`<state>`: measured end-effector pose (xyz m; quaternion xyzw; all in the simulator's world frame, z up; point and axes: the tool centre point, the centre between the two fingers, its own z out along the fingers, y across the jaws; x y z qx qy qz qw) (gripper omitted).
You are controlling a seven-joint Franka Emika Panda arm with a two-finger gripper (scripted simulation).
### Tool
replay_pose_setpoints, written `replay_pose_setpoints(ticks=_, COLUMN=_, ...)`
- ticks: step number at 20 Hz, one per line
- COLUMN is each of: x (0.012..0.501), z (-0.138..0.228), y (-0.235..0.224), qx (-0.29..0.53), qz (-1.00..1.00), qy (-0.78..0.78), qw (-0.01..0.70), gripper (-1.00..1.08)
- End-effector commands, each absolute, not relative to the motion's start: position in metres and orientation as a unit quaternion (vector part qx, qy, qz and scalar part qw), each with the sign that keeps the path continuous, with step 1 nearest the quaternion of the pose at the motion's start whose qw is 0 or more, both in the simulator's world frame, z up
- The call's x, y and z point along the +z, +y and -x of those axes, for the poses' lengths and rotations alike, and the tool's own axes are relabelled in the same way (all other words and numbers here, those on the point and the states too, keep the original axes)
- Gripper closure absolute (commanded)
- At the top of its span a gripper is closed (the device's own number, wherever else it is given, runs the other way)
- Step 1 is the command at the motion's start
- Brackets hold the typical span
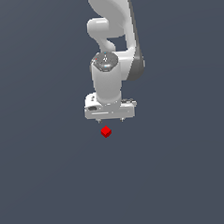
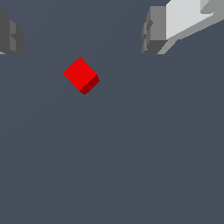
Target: Pick up the red cube and move it to a goal position.
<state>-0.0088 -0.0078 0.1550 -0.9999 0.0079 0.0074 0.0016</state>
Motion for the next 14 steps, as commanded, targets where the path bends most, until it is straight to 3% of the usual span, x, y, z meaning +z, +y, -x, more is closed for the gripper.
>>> replay_pose_setpoints(ticks=1, x=0.155, z=0.009, y=-0.008, qx=0.007, qz=1.0, qy=0.008, qw=0.002, gripper=-0.92)
replay_pose_setpoints(ticks=14, x=0.135, z=0.014, y=-0.011, qx=0.006, qz=0.999, qy=-0.049, qw=0.002, gripper=-0.92)
